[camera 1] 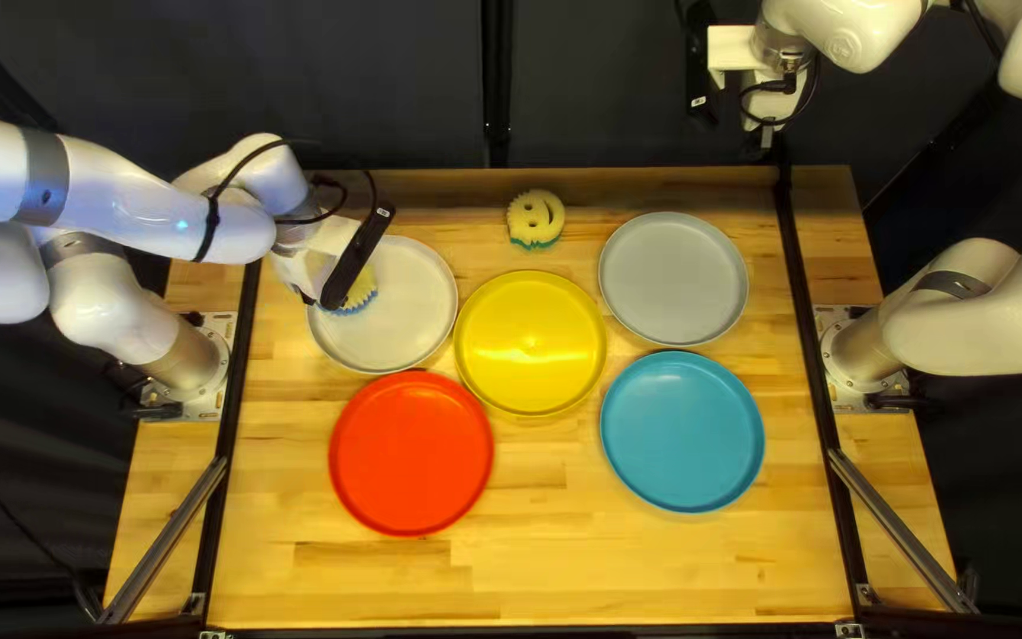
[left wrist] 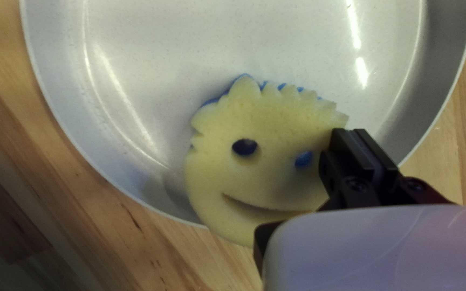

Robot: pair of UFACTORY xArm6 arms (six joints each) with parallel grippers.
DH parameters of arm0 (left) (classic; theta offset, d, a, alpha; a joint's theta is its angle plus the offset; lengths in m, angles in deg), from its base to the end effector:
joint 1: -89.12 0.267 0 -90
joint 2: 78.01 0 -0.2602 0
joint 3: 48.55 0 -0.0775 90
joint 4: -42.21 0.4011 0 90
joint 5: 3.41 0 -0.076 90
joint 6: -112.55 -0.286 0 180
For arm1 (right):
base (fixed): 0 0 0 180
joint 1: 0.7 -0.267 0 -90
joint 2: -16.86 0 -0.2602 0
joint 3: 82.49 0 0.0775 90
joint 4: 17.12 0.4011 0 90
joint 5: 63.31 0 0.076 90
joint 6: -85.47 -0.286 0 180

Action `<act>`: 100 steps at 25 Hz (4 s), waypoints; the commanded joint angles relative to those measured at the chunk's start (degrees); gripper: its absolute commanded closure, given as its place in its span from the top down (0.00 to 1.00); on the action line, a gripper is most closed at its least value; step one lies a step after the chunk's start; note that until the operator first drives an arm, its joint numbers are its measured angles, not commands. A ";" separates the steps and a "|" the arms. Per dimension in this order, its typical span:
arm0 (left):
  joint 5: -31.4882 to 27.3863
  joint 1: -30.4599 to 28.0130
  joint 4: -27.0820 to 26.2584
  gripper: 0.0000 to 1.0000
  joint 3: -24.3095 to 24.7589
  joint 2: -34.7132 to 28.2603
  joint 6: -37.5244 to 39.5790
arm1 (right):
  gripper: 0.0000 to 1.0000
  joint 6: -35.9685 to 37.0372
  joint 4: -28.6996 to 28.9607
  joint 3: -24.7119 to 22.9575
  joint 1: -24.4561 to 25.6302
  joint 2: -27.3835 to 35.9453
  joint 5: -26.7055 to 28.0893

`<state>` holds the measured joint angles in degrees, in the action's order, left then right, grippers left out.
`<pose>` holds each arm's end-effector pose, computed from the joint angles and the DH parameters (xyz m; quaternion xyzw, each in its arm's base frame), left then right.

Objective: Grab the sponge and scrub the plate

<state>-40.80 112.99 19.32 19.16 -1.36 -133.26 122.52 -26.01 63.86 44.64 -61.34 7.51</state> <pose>0.3023 0.0856 -0.0436 0.9722 -0.2018 0.0726 0.0943 0.2624 -0.3194 0.1579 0.9961 -0.0450 -0.0653 0.0393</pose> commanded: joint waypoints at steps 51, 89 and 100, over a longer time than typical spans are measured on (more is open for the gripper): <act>7.30 -8.25 -0.11 0.00 -13.54 16.13 4.34 | 1.00 0.00 0.00 0.00 0.00 0.00 0.00; 7.74 -6.34 -2.84 0.00 -5.92 10.84 0.52 | 1.00 0.00 0.00 0.00 0.00 0.00 0.00; 2.99 0.46 0.23 0.00 -6.20 8.49 -0.32 | 1.00 0.00 0.00 0.00 0.00 0.00 0.00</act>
<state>-37.71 113.12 19.58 14.28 5.80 -133.43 122.52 -26.01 63.86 44.64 -61.34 7.51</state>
